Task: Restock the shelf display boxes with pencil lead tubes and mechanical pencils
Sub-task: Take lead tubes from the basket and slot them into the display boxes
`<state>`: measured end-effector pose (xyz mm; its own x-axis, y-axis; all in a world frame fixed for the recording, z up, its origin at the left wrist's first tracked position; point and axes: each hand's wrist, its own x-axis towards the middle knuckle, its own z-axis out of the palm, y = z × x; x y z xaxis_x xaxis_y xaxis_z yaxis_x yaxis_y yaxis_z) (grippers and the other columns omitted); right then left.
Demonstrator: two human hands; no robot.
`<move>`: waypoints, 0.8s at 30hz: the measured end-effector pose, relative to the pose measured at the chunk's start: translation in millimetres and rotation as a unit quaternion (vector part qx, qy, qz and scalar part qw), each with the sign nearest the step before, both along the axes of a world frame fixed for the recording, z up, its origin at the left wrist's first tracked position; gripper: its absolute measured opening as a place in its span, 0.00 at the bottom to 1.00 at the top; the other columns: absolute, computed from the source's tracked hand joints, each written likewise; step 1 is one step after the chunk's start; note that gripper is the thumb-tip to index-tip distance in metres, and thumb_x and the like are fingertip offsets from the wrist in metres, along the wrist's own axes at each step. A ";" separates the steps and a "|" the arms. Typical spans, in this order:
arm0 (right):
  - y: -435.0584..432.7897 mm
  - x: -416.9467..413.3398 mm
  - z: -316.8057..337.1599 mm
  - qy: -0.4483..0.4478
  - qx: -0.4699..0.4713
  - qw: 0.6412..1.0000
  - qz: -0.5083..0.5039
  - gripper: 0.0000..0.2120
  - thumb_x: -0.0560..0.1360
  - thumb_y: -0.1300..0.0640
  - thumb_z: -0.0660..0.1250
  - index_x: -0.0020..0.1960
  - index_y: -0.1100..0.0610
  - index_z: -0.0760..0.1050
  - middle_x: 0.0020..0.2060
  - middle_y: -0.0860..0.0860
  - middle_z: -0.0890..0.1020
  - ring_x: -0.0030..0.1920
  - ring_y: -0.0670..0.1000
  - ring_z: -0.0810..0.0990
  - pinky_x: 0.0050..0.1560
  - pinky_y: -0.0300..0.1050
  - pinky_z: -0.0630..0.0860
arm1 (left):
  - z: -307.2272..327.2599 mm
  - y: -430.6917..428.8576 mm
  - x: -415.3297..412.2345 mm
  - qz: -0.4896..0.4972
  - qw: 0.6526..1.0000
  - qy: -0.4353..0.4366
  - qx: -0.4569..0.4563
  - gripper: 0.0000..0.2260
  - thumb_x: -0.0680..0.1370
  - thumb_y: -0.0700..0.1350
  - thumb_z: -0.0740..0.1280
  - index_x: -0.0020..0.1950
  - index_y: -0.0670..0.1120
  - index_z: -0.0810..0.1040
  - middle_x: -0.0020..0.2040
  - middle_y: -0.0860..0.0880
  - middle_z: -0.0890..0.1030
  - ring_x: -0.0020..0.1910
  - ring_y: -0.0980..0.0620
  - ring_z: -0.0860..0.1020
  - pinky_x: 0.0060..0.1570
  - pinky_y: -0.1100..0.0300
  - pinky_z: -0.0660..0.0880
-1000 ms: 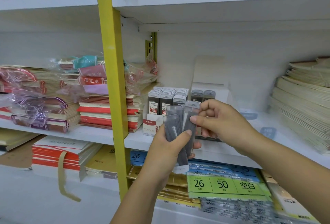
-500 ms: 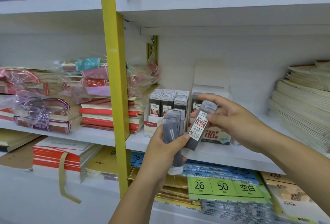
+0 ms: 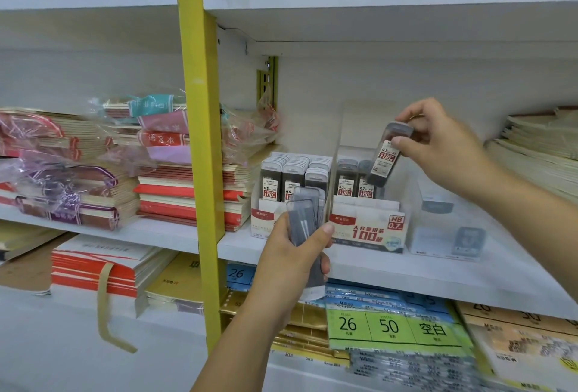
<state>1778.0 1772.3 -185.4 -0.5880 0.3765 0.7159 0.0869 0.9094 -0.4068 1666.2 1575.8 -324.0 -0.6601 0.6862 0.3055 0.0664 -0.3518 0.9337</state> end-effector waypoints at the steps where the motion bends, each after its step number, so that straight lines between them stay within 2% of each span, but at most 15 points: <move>1: 2.6 -4.7 -1.3 -0.019 0.022 1.000 -0.011 0.14 0.74 0.56 0.71 0.46 0.40 0.68 0.39 0.37 0.80 0.42 0.35 0.79 0.39 0.27 0.69 | 0.2 -0.4 -0.1 -0.002 1.000 0.002 0.001 0.10 0.77 0.53 0.71 0.55 0.54 0.76 0.38 0.55 0.82 0.30 0.55 0.77 0.34 0.63 0.77; 6: 8.6 -23.4 -11.1 -0.070 0.066 0.995 -0.024 0.12 0.73 0.57 0.72 0.48 0.45 0.71 0.41 0.40 0.79 0.41 0.38 0.77 0.38 0.33 0.70 | 0.6 -1.2 -0.6 -0.010 1.000 0.008 0.000 0.14 0.72 0.59 0.72 0.54 0.57 0.76 0.38 0.58 0.82 0.30 0.56 0.77 0.35 0.64 0.77; 9: 9.6 -31.6 -13.0 -0.083 0.058 0.995 -0.025 0.11 0.73 0.57 0.73 0.46 0.46 0.72 0.42 0.43 0.79 0.40 0.41 0.77 0.37 0.37 0.71 | -1.4 -1.9 -2.9 -0.005 1.000 0.002 -0.003 0.08 0.73 0.57 0.72 0.50 0.60 0.78 0.39 0.58 0.82 0.31 0.56 0.77 0.35 0.64 0.77; 12: 12.1 -39.0 -16.6 -0.147 0.092 0.982 -0.078 0.05 0.74 0.52 0.72 0.47 0.49 0.77 0.46 0.47 0.74 0.43 0.46 0.74 0.42 0.42 0.69 | -2.6 -3.3 -4.6 0.001 1.000 -0.001 -0.008 0.05 0.75 0.55 0.72 0.48 0.61 0.78 0.39 0.57 0.82 0.31 0.56 0.78 0.36 0.63 0.77; 15: 10.0 -36.8 -18.7 -0.173 0.112 0.970 -0.133 0.10 0.75 0.50 0.69 0.54 0.51 0.81 0.48 0.48 0.71 0.50 0.48 0.70 0.50 0.44 0.68 | -2.2 -5.6 -5.0 0.002 1.000 -0.001 -0.014 0.05 0.75 0.54 0.73 0.48 0.62 0.78 0.39 0.56 0.82 0.32 0.56 0.78 0.35 0.63 0.77; 17: 0.6 -27.9 -21.3 -0.137 0.127 0.973 -0.132 0.12 0.76 0.51 0.68 0.59 0.52 0.79 0.48 0.48 0.71 0.50 0.47 0.69 0.53 0.43 0.68 | -1.9 -8.1 -4.7 0.002 1.000 0.010 -0.020 0.06 0.75 0.54 0.73 0.48 0.63 0.78 0.38 0.55 0.82 0.32 0.56 0.79 0.36 0.63 0.77; 19: -17.6 -14.6 -28.7 -0.077 0.090 0.989 -0.088 0.10 0.77 0.53 0.66 0.57 0.49 0.79 0.47 0.45 0.75 0.46 0.44 0.73 0.51 0.39 0.71 | -1.7 -10.6 -3.6 0.000 0.999 0.021 -0.028 0.07 0.75 0.55 0.74 0.48 0.64 0.78 0.38 0.55 0.82 0.32 0.56 0.79 0.36 0.65 0.77; 21: -40.8 -1.5 -40.8 -0.049 -0.009 0.999 -0.006 0.06 0.76 0.52 0.66 0.51 0.44 0.79 0.42 0.40 0.80 0.41 0.39 0.77 0.42 0.31 0.73 | -1.1 -12.5 -1.6 -0.007 0.999 0.032 -0.038 0.07 0.74 0.55 0.74 0.48 0.64 0.78 0.37 0.54 0.82 0.33 0.56 0.80 0.35 0.65 0.77; 22: -52.6 2.9 -47.9 -0.056 -0.066 0.995 0.041 0.05 0.76 0.52 0.67 0.49 0.42 0.78 0.39 0.41 0.82 0.39 0.37 0.79 0.38 0.29 0.74 | -1.3 -13.0 -0.4 -0.013 0.998 0.038 -0.042 0.08 0.74 0.55 0.75 0.48 0.64 0.78 0.37 0.55 0.82 0.33 0.56 0.80 0.35 0.65 0.77; 24: -70.9 6.1 -61.5 -0.072 -0.178 0.973 0.128 0.05 0.74 0.50 0.69 0.50 0.43 0.79 0.39 0.44 0.84 0.35 0.39 0.80 0.35 0.29 0.74 | -1.9 -13.2 2.7 -0.033 0.997 0.048 -0.050 0.09 0.73 0.55 0.75 0.49 0.63 0.78 0.38 0.55 0.82 0.33 0.55 0.80 0.36 0.64 0.78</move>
<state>1784.1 1701.4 -247.0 -0.7801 0.4133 0.4698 -0.0445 0.7122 -0.7006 1668.9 1562.6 -325.9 -0.5830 0.7577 0.2932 0.1368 -0.2641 0.9547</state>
